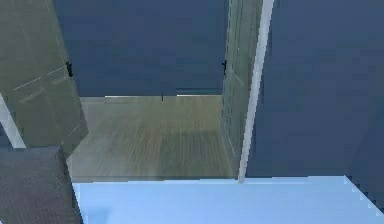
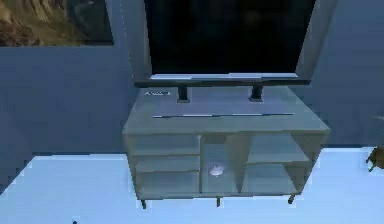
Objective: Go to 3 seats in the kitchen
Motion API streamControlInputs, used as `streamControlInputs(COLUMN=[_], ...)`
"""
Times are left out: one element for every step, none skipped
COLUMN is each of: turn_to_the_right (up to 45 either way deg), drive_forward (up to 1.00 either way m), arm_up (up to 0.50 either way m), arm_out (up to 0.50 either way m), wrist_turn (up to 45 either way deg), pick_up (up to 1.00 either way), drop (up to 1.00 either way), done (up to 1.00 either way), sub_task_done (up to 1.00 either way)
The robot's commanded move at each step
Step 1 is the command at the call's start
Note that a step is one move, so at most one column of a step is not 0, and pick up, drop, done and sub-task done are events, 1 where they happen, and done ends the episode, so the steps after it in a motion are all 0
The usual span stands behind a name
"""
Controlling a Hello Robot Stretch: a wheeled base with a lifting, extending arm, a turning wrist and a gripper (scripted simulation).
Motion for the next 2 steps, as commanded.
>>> streamControlInputs(turn_to_the_right=[0.0,0.0], drive_forward=[1.00,1.00], arm_up=[0.00,0.00], arm_out=[0.00,0.00], wrist_turn=[0.0,0.0], pick_up=[0.00,0.00], drop=[0.00,0.00], done=[0.00,0.00], sub_task_done=[0.00,0.00])
